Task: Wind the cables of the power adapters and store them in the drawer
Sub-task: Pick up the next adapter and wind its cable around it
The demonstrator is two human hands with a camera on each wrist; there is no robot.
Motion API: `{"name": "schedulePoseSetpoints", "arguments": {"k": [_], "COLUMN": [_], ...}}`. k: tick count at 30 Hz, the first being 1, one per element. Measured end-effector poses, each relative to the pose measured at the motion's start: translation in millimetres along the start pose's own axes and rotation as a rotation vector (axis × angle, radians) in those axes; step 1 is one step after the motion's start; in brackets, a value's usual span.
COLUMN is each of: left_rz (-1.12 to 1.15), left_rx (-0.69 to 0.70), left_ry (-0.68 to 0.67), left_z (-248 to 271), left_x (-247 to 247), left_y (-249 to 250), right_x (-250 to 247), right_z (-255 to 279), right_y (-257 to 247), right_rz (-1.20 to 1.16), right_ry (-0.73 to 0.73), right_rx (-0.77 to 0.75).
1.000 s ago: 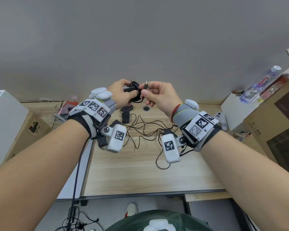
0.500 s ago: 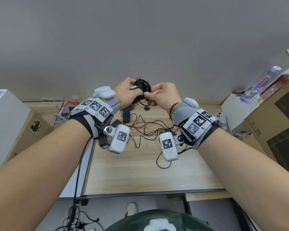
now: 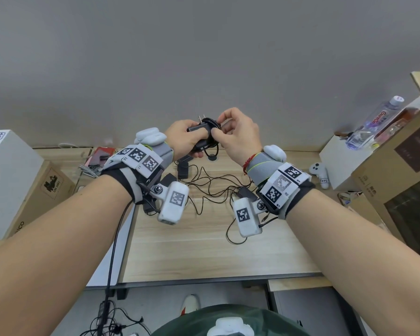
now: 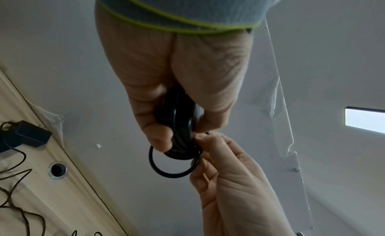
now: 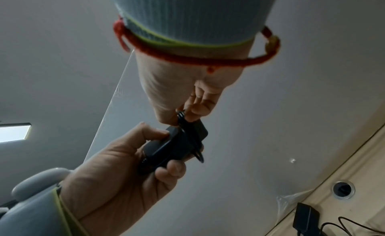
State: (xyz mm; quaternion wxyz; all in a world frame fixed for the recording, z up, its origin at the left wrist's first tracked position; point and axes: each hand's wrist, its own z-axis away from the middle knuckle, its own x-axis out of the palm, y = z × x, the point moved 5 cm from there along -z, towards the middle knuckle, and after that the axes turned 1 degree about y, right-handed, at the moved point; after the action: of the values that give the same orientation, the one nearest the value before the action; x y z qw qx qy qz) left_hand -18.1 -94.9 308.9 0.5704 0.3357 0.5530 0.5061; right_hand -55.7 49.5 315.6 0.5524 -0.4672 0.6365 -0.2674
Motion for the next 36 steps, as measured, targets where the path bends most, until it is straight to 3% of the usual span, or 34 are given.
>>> {"name": "schedulePoseSetpoints", "arguments": {"k": [6, 11, 17, 29, 32, 36], "left_rz": [0.106, 0.228, -0.078, -0.373, -0.456, -0.525], "left_rx": [-0.120, -0.194, -0.004, 0.002, 0.031, 0.059], "left_ry": [0.103, 0.043, -0.082, -0.223, -0.221, -0.253], "left_z": [-0.4, -0.6, 9.0, 9.2, 7.9, 7.3], "left_x": [-17.7, -20.7, -15.7, 4.5, 5.0, 9.8], "left_y": [-6.5, -12.7, -6.3, -15.9, -15.4, -19.9], "right_x": [3.2, 5.0, 10.1, 3.8, 7.4, 15.7], "right_z": [4.2, 4.7, -2.7, 0.6, -0.3, -3.0], "right_y": [0.4, 1.2, 10.3, 12.9, 19.5, 32.6], "right_rz": [-0.122, -0.201, -0.239, -0.098, -0.067, -0.056], "right_ry": [-0.163, -0.281, -0.224, -0.075, -0.121, -0.305], "right_rx": [-0.066, -0.040, 0.010, 0.014, 0.034, 0.141]}}
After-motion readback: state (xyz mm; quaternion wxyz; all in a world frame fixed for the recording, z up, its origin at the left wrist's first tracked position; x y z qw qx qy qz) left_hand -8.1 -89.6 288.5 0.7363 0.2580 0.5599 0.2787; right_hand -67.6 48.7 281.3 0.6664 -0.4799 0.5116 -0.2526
